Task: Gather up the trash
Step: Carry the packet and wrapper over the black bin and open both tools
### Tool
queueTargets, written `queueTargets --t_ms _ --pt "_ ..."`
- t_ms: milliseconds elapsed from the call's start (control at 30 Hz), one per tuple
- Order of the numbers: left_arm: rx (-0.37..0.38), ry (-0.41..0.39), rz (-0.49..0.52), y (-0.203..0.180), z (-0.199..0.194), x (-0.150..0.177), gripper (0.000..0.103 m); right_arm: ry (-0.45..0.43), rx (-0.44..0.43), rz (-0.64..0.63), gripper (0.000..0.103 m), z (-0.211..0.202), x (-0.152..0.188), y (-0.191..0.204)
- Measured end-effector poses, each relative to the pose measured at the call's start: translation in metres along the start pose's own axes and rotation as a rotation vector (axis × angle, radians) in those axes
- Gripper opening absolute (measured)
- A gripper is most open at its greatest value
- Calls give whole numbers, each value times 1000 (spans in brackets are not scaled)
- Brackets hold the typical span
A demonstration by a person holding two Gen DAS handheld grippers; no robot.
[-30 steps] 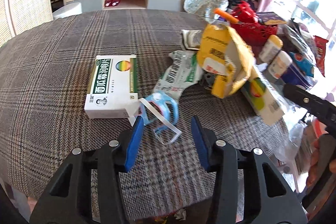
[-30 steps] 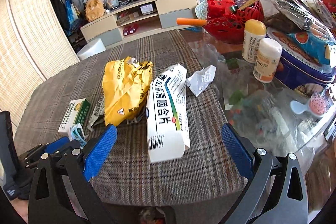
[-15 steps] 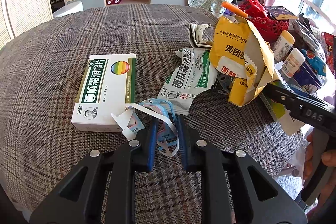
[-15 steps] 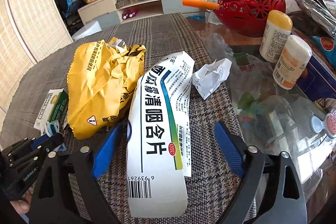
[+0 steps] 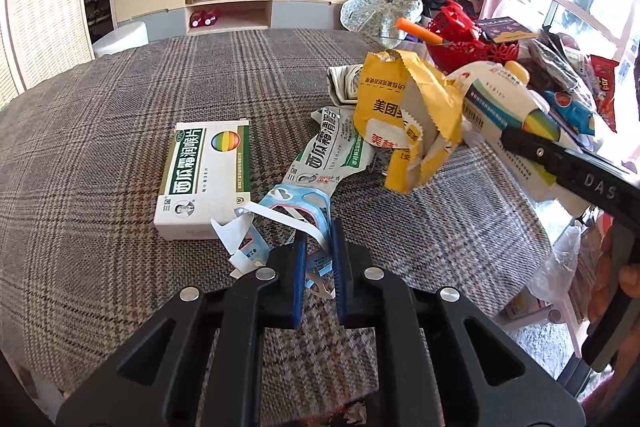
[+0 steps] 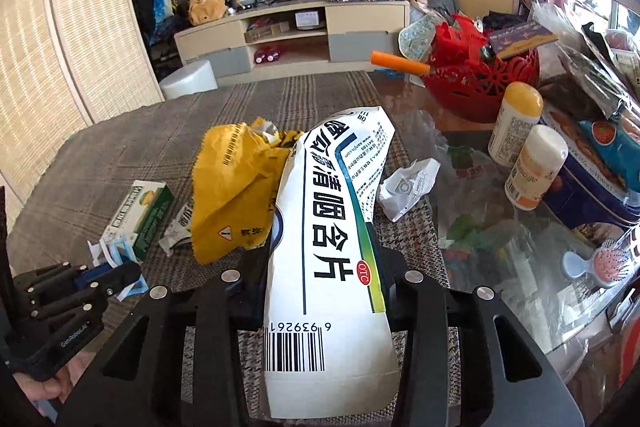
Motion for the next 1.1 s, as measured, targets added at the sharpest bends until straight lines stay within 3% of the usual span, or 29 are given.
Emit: queueTargets --t_ms 200,400,767,1100 --pt "21 -17 13 0 -38 17 10 -65 -22 -14 40 -49 -2 11" --pt "44 -15 21 -7 -74 49 10 -63 -70 -29 40 -87 25 34" --pt "65 49 10 -9 -113 139 10 44 -152 10 40 -114 115 69" --pt "74 157 -18 7 -96 211 10 195 -220 25 40 -95 187 104"
Point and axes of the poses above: each gripper's, at about its wrist camera, not at the fingertips, and z roughly the way its jaws point, y to its left, x to its underside, the point moved 3 cm from there along z, roughly the way its jaws point, and after that the axes turned 11 degrees about -z, right-handed, at the moved point
